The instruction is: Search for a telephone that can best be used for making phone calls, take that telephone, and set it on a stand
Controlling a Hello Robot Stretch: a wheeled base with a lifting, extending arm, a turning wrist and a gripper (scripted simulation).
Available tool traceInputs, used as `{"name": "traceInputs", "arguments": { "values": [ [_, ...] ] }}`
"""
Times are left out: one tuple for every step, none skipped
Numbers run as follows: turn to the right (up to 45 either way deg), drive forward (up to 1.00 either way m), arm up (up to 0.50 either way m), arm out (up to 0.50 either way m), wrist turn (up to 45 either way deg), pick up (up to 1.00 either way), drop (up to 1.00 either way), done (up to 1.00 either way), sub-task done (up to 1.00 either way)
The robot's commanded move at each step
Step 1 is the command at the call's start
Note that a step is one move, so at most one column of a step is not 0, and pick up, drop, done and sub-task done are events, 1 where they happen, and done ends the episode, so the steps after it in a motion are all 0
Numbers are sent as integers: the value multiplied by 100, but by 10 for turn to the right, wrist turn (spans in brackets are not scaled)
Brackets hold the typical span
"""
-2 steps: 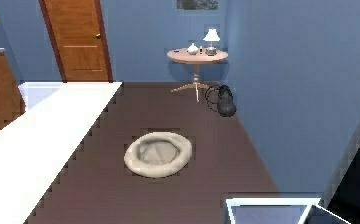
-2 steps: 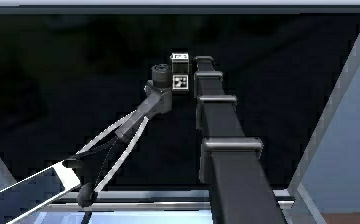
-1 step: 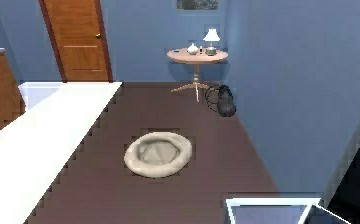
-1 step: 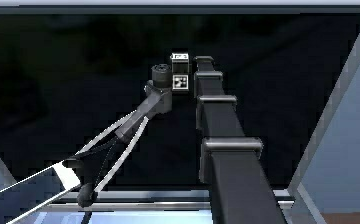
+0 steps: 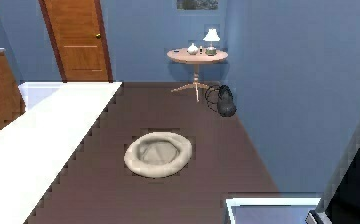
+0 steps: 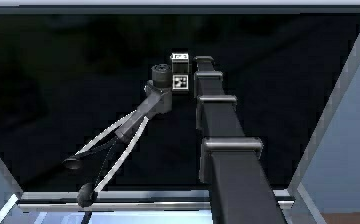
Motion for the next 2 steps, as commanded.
{"name": "traceInputs", "arguments": {
  "values": [
    [0, 0, 0, -10, 0, 0, 0, 0, 0],
    [0, 0, 0, 0, 0, 0, 0, 100, 0]
  ]
}}
